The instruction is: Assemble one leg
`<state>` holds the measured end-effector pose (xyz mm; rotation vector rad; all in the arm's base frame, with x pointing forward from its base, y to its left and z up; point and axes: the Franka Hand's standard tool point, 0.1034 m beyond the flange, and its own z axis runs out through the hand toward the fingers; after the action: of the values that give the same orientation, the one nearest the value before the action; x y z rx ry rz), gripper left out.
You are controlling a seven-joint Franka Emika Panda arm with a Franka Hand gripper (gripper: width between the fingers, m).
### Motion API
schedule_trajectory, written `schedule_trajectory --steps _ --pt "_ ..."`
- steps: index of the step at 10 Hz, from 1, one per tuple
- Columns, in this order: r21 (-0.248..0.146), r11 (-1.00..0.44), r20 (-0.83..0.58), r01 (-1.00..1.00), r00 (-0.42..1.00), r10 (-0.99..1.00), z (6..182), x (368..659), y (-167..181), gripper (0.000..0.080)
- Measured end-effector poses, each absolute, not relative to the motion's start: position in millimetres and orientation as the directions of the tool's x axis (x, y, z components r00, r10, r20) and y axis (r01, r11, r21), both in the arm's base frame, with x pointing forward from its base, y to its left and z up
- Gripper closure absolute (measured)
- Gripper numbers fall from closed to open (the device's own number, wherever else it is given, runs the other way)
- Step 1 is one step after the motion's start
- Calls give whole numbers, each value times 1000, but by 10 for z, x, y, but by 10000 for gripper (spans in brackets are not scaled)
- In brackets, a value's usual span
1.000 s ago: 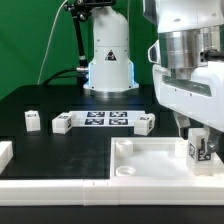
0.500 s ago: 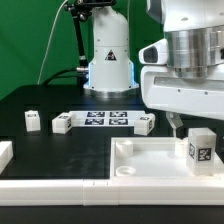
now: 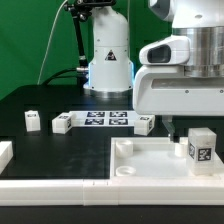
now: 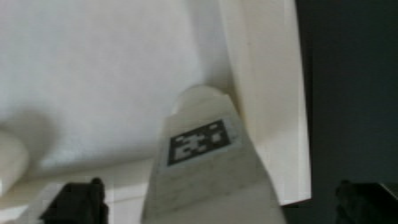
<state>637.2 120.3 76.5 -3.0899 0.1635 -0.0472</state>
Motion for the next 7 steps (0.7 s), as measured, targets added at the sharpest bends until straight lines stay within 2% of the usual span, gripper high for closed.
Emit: schedule_trajectory --steps 2,4,5,7 --pt "-43 -999 35 30 999 28 764 6376 1182 151" --pt "-44 -999 34 13 999 11 764 6376 1184 421" --pt "-44 -999 35 13 999 11 764 6376 1184 510" --pt "-45 -999 33 -20 999 -22 763 6375 1185 510"
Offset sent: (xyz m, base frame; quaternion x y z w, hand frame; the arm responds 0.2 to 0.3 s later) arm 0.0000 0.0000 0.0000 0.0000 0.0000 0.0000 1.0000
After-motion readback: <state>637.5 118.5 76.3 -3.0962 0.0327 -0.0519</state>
